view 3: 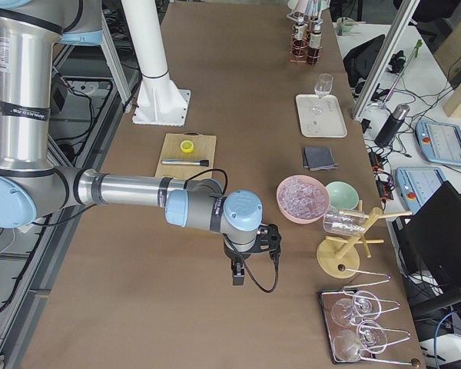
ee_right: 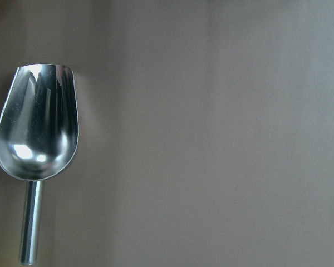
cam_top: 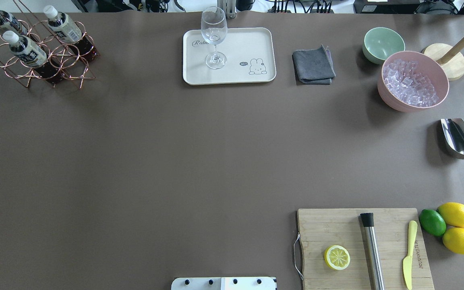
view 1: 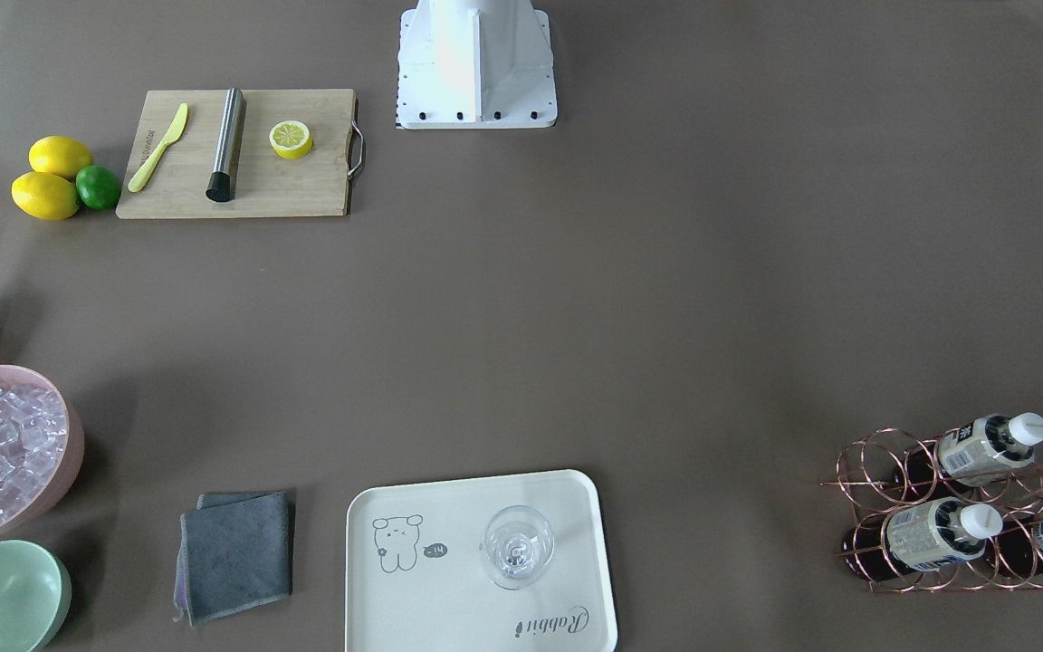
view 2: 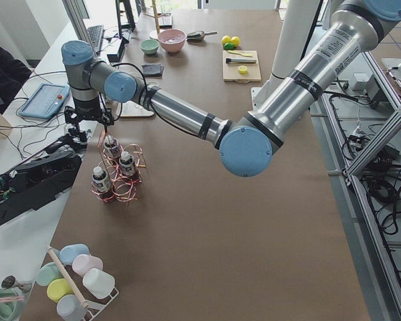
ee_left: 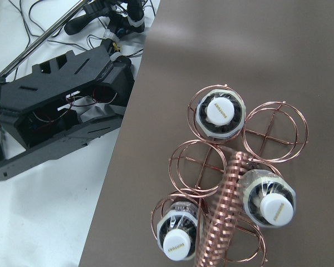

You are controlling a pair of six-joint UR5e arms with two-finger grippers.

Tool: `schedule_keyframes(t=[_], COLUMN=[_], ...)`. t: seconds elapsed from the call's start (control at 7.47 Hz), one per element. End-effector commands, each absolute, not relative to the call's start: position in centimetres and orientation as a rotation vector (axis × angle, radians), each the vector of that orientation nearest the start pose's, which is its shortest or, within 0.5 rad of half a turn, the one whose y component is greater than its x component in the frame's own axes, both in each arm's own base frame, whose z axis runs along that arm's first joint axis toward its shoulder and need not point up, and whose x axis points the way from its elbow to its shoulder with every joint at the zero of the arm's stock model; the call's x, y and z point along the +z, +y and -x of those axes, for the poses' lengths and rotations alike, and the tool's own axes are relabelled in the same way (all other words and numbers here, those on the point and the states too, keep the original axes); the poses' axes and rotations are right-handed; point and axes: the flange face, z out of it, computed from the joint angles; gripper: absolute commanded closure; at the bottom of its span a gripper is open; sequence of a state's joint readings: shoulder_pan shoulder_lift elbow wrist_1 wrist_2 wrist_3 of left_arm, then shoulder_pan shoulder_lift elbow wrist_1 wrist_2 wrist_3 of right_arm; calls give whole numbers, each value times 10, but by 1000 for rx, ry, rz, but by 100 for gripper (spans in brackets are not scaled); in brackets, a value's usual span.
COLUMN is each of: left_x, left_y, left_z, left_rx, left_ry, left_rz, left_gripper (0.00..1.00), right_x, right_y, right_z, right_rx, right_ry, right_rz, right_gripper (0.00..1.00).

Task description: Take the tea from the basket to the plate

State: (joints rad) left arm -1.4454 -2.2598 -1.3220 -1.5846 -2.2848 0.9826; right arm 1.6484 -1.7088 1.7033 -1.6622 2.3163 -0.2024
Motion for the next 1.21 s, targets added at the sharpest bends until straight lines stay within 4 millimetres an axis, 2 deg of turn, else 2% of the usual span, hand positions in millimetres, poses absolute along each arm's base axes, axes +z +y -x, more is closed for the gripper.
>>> schedule_keyframes(t=[0.0,0.27,0.54,0.67,0.8,0.94,1.07], left_x=[363,374,374,376,377,376,383], left_y=[-754,-754,-754,-754,-754,-753,-749], left_z=[-45,-68,-68,-60,-56,-51,-48], left_rx=[1243,1257,1261,1253,1245,1237,1229], left_ry=[506,532,539,541,549,563,576], left_rz=[-707,-677,-676,-668,-665,-669,-662], left_gripper=[2,2,3,22,58,86,100], right_x=[668,669,672,671,672,671,673], right_y=[-419,-419,-416,-416,-416,-416,-415], right_z=[-99,-99,-99,-99,-99,-99,-99], right_rx=[-81,-82,-79,-80,-79,-80,-78], right_ry=[-751,-749,-750,-750,-750,-750,-750], right_rz=[-12,-11,-4,-5,-4,-5,-3], right_gripper=[1,1,1,1,1,1,1])
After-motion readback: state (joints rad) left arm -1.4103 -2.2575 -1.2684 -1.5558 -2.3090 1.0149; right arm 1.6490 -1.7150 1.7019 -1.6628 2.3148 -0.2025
